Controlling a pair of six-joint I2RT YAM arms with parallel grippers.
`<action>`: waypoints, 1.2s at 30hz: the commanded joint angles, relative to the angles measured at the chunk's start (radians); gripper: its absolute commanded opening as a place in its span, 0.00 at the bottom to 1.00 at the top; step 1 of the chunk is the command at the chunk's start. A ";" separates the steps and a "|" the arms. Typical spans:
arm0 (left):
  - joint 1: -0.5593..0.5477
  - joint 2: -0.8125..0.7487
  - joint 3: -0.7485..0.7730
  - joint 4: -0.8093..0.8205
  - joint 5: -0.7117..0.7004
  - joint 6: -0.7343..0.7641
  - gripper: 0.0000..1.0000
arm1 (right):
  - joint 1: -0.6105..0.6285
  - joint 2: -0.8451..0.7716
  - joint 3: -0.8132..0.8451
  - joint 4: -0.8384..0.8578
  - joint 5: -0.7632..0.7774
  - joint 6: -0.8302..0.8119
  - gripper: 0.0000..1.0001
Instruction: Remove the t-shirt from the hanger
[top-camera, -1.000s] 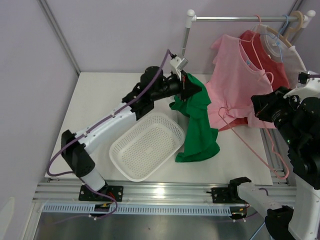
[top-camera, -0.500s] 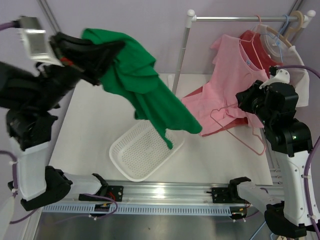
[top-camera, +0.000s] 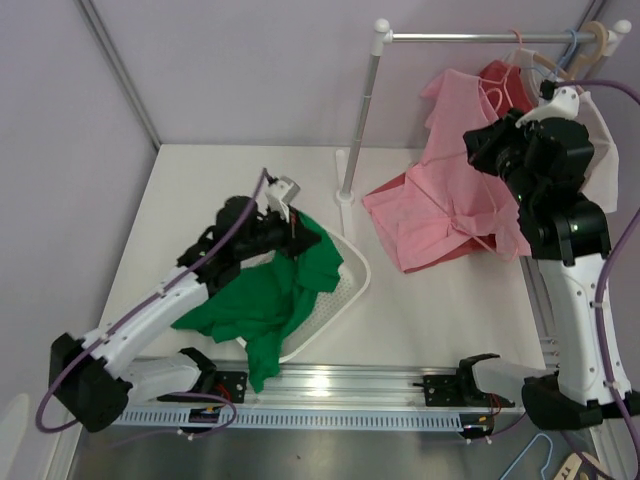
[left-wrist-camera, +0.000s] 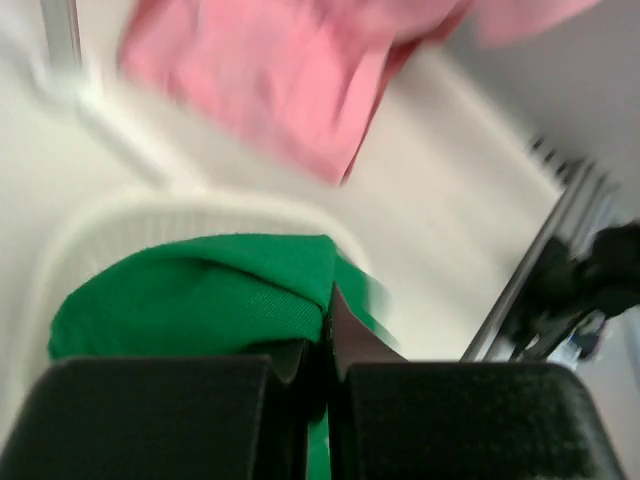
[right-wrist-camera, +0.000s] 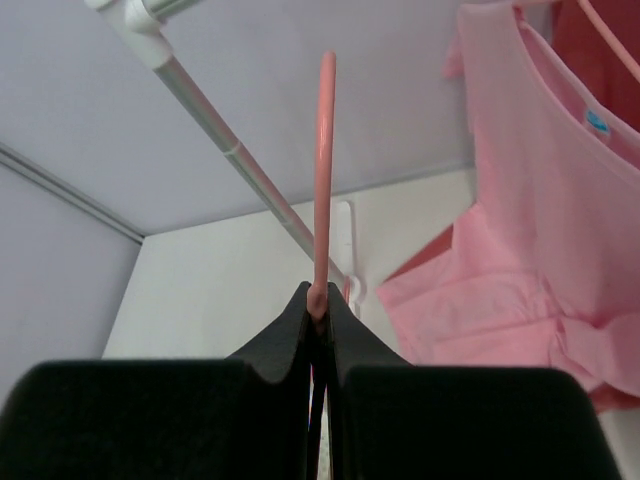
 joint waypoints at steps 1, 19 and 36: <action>0.007 -0.042 -0.088 0.215 -0.041 -0.057 0.01 | 0.002 0.079 0.086 0.124 -0.050 0.005 0.00; -0.102 0.035 -0.717 0.372 -0.184 -0.476 0.08 | -0.017 0.728 0.680 0.352 -0.117 -0.233 0.00; -0.105 -0.179 -0.607 0.207 -0.267 -0.334 0.86 | 0.043 0.823 0.769 0.313 -0.071 -0.244 0.00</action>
